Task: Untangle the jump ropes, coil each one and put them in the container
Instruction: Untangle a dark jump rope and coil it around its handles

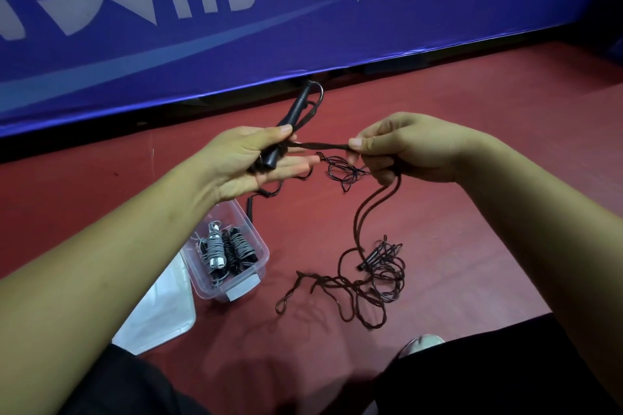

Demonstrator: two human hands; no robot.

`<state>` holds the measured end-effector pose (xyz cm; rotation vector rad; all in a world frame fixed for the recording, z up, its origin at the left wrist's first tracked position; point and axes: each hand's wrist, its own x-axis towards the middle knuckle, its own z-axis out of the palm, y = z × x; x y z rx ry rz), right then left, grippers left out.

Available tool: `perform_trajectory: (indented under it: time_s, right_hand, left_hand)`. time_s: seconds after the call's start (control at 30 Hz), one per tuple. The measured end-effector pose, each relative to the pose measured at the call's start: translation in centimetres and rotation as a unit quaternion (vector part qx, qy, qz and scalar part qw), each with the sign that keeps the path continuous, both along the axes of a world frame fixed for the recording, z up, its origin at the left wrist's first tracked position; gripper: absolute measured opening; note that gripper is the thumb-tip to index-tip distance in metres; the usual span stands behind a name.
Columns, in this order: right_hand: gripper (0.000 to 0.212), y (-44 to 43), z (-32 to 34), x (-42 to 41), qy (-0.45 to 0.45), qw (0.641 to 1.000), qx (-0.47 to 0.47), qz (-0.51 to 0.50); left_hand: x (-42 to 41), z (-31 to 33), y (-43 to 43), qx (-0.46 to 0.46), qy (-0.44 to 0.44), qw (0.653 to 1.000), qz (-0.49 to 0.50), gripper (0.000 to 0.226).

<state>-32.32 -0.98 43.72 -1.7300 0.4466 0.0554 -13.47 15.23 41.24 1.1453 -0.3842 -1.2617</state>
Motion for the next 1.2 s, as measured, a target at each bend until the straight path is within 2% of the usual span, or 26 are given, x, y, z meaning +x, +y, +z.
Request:
perform_trajectory:
  time_s: [0.1,0.2,0.33,0.43,0.5,0.6,0.67,0.8,0.9,1.0,1.07,1.13,1.2]
  right_hand:
    - [0.017,0.4,0.5,0.0,-0.02,1.0,-0.015,0.019]
    - [0.021,0.9,0.9,0.0,-0.041,0.999,-0.022,0.023]
    - [0.016,1.2,1.4,0.4,-0.072,0.996,-0.047,-0.001]
    - [0.017,0.9,1.5,0.7,-0.093,0.993,-0.058,-0.038]
    - [0.019,1.0,1.6,1.0,-0.095,0.991,-0.082,-0.051]
    - [0.022,1.2,1.8,1.7,-0.069,0.977,-0.192,-0.068]
    - [0.02,1.0,2.0,2.1,-0.058,0.961,-0.259,-0.079]
    - [0.02,0.1,1.6,2.6,-0.071,0.948,-0.297,-0.087]
    - [0.024,-0.8,0.0,2.7,-0.053,0.961,-0.262,-0.072]
    - [0.012,-1.6,-2.0,2.7,-0.034,0.979,-0.184,-0.084]
    - [0.024,-2.1,-2.9,2.8,-0.047,0.983,-0.145,-0.1]
    - [0.018,-1.7,-3.0,3.0,-0.054,0.988,-0.106,-0.101]
    - [0.028,-1.3,-3.1,3.1,-0.041,0.993,-0.07,-0.089]
  left_hand:
    - [0.7,-0.4,-0.1,0.004,0.013,1.0,0.028,0.015]
    - [1.1,-0.8,-0.3,0.053,-0.012,0.997,0.051,0.014]
    - [1.0,-1.3,-0.2,0.076,-0.03,0.996,-0.031,0.023]
    - [0.5,-1.2,0.1,0.067,-0.11,0.985,-0.116,0.028]
    - [-0.2,-1.0,0.2,0.081,-0.218,0.959,-0.162,0.039]
    - [-1.4,-1.1,0.1,0.133,-0.355,0.901,-0.21,0.058]
    - [-1.7,-1.1,0.2,0.151,-0.385,0.883,-0.222,0.051]
    - [-2.1,-0.6,0.4,0.118,-0.355,0.884,-0.28,0.025]
    - [-2.9,0.1,0.8,0.061,-0.346,0.881,-0.318,0.018]
    - [-3.0,0.6,0.9,0.015,-0.314,0.905,-0.285,0.012]
    - [-2.6,0.6,0.6,-0.01,-0.274,0.935,-0.225,0.018]
    - [-2.1,0.5,0.3,-0.031,-0.217,0.963,-0.156,0.035]
    - [-1.4,0.3,0.0,-0.044,-0.157,0.981,-0.108,0.051]
